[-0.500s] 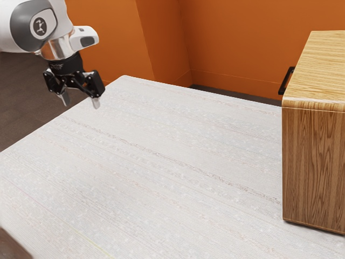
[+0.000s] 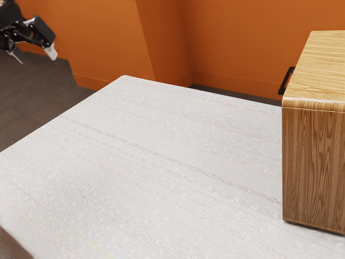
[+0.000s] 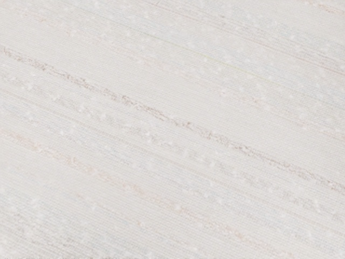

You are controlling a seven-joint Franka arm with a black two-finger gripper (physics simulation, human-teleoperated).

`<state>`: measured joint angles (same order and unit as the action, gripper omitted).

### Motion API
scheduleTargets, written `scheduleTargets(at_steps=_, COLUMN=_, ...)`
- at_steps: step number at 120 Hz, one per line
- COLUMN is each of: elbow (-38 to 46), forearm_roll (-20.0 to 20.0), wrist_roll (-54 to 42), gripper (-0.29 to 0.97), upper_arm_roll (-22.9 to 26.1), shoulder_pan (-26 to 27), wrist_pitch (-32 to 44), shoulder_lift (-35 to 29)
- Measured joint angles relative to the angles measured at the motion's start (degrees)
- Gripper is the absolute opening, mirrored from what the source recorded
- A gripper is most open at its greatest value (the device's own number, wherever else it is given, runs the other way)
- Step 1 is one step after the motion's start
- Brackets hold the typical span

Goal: Pull the drawer handle with one arm to open the drawer

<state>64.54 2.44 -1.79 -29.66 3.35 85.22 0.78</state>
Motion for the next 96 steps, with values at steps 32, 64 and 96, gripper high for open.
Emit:
scheduleTargets(at_steps=32, elbow=0.9, forearm_roll=-0.3, wrist_roll=0.2, gripper=0.68, upper_arm_roll=0.6, shoulder_pan=-1.9, wrist_pitch=-0.9, shoulder_lift=0.3)
scheduleTargets(at_steps=64, elbow=-8.5, forearm_roll=-1.4, wrist_roll=1.9, gripper=0.68, upper_arm_roll=13.0, shoulder_pan=12.3, wrist_pitch=3.3, shoulder_lift=11.5)
scheduleTargets(at_steps=96, elbow=-29.1, forearm_roll=-1.0, wrist_roll=0.7, gripper=0.68, upper_arm_roll=43.0, shoulder_pan=-4.6, wrist_pitch=13.3, shoulder_lift=31.7)
